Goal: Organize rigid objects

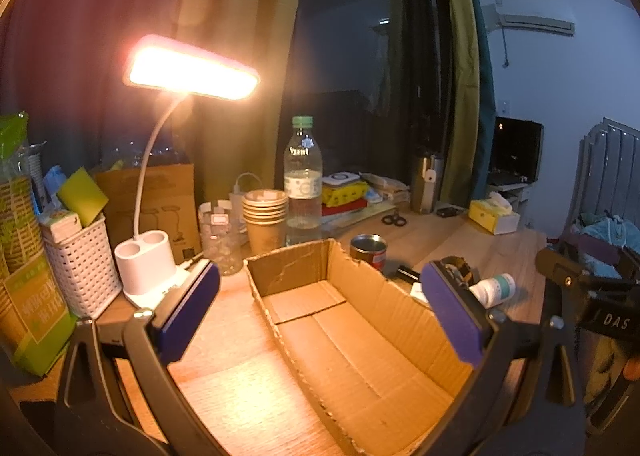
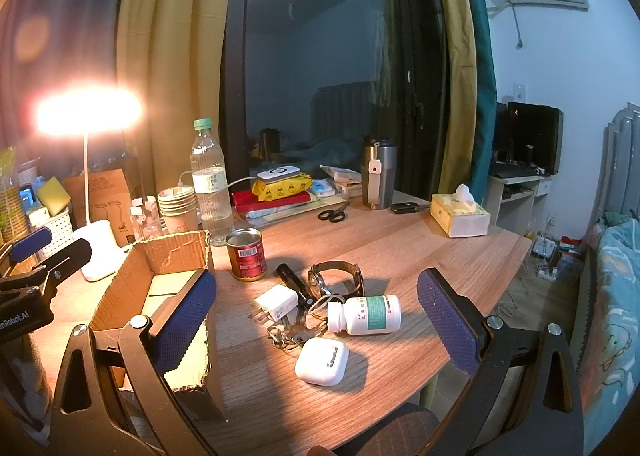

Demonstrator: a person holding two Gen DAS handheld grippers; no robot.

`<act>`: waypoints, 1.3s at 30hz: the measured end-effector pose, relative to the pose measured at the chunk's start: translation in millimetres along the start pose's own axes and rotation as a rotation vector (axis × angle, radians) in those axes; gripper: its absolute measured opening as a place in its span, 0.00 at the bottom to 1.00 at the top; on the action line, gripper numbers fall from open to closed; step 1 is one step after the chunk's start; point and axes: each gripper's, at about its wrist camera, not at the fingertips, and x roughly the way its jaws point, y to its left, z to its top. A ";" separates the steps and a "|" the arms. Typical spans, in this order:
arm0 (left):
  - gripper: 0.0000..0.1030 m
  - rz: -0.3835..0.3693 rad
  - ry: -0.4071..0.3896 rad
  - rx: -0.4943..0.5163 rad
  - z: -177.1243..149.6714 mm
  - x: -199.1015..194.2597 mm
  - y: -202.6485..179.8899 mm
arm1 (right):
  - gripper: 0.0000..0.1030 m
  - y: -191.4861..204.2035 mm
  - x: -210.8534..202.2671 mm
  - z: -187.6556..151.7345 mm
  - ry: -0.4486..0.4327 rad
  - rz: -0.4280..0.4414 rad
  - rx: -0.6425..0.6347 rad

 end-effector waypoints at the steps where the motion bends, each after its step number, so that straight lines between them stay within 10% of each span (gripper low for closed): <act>1: 0.98 -0.001 0.001 0.001 0.4 0.5 0.3 | 0.99 0.1 0.0 0.0 0.000 0.000 0.000; 39: 0.98 -0.005 0.001 0.005 1.5 -2.3 -2.2 | 0.99 -11.9 1.0 4.7 -0.009 -0.009 0.012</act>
